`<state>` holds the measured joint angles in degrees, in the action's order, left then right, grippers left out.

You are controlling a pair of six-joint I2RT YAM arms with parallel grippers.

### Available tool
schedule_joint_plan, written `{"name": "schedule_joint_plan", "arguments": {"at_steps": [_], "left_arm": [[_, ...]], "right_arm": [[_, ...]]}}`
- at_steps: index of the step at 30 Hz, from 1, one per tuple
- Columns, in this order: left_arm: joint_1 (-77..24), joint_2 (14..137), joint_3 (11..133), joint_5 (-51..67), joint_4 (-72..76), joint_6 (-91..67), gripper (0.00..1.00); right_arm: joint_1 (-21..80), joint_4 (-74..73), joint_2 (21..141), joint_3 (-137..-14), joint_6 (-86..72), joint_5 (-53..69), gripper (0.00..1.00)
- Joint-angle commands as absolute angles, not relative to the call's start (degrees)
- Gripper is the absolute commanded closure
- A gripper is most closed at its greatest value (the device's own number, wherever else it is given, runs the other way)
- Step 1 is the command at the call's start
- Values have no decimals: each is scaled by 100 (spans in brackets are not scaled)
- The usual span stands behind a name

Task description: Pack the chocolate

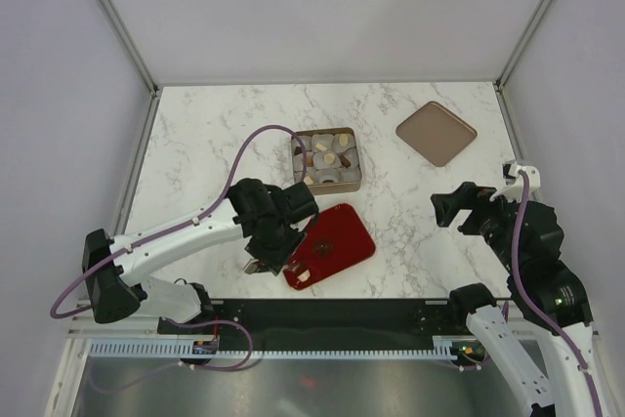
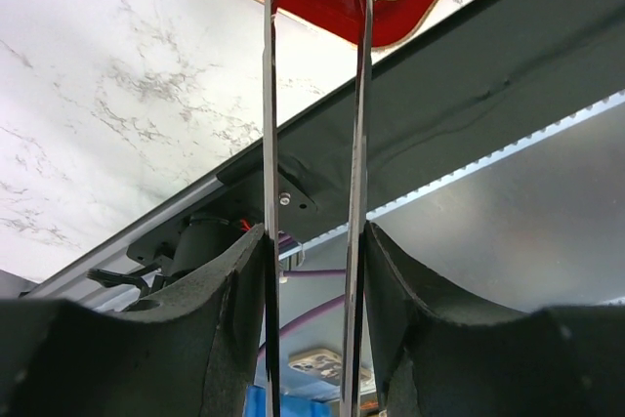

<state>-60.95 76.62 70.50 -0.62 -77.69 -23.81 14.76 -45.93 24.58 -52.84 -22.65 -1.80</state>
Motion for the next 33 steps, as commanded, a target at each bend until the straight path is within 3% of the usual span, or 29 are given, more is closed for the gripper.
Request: {"name": "schedule_joint_plan", "arguments": {"at_steps": [1, 6, 10, 33], "left_arm": [[-6126, 7734, 7409, -535, -8314, -2672, 51], [-6126, 7691, 7865, -765, -8437, -2707, 51], [-6126, 7541, 8077, -266, -8297, -2489, 52], [-6144, 7392, 7471, 694, -8218, -2189, 51]], "right_arm": [[1485, -4430, 2382, -5247, -2241, -237, 5], [1468, -4438, 2382, -5238, -2241, -246, 5], [1476, -4430, 2373, -5230, -2259, -255, 5], [1476, -4439, 2355, -5229, -2241, -255, 5]]}}
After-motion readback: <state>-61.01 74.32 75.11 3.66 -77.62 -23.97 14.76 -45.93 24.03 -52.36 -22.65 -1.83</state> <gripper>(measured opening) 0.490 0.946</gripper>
